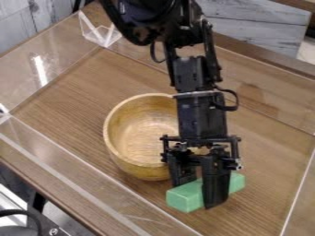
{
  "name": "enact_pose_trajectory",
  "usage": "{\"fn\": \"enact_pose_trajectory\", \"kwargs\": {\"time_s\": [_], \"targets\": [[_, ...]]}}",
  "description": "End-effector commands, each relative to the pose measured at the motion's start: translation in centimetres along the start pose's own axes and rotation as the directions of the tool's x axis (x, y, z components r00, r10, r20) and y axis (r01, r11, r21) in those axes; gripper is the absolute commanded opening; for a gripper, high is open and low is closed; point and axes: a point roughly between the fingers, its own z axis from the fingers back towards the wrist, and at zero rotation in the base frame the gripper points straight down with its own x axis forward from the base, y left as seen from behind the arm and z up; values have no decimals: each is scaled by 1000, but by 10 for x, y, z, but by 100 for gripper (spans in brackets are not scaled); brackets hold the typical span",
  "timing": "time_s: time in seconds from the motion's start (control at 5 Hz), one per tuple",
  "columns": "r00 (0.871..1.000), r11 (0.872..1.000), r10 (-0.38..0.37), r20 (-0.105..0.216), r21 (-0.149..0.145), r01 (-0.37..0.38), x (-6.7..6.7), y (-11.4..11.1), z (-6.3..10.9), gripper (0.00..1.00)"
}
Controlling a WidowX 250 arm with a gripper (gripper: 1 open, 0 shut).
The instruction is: Remove the green block from inside the brown bowl and put it on the table
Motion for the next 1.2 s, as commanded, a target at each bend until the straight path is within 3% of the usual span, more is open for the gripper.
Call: {"fn": "enact_pose_trajectory", "kwargs": {"time_s": [0.0,1.0], "targets": [[1000,1000,-26,15,3,26,4,-7,9,0],[999,999,-22,-46,-27,21,1,-11,12,0]]}}
